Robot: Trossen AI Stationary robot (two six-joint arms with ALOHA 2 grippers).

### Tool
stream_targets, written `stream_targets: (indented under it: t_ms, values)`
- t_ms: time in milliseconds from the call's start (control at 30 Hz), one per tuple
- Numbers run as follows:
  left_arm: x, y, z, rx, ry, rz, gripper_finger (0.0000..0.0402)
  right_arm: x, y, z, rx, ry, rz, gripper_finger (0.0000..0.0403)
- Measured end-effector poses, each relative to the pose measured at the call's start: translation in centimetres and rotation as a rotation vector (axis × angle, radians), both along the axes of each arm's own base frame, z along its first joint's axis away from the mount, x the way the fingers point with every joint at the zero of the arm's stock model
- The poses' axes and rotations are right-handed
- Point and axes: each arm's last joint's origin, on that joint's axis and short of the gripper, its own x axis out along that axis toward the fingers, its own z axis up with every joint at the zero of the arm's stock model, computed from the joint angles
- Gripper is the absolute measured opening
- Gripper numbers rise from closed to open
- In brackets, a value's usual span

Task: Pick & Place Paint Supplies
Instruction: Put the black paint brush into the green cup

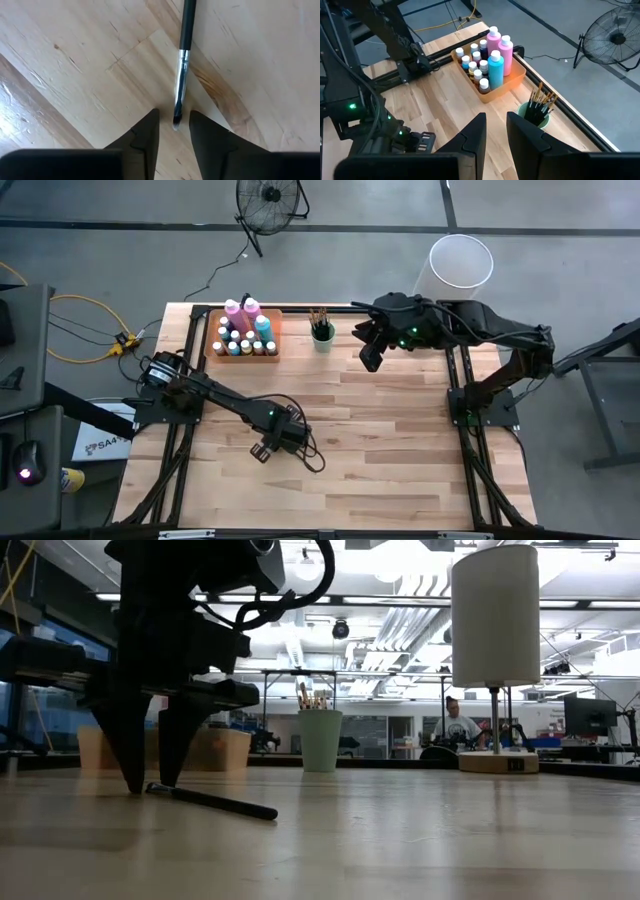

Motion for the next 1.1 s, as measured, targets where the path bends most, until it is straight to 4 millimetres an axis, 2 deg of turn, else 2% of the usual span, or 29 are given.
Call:
stream_targets:
  t_ms: [267, 567, 800, 1100]
  values:
    - [0.0, 0.0, 0.0, -0.006, 0.0, 0.008, 0.0072, 0.0, 0.2, 0.0, 0.001, -0.001, 0.007, 0.007]
    - [0.0, -0.1, 0.0, -0.027, 0.007, 0.005, 0.0009, 0.0, 0.2, 0.0, 0.001, -0.001, 0.007, 0.007]
    - [-0.1, 0.0, 0.1, -0.036, 0.016, 0.006, 0.0003, 0.0, 0.2, 0.0, 0.002, -0.001, 0.01, 0.007]
    - [0.2, 0.9, 3.1, -0.02, 0.05, 0.03, 0.0001, 0.0, 0.6, 0.0, 0.003, 0.001, 0.028, 0.007]
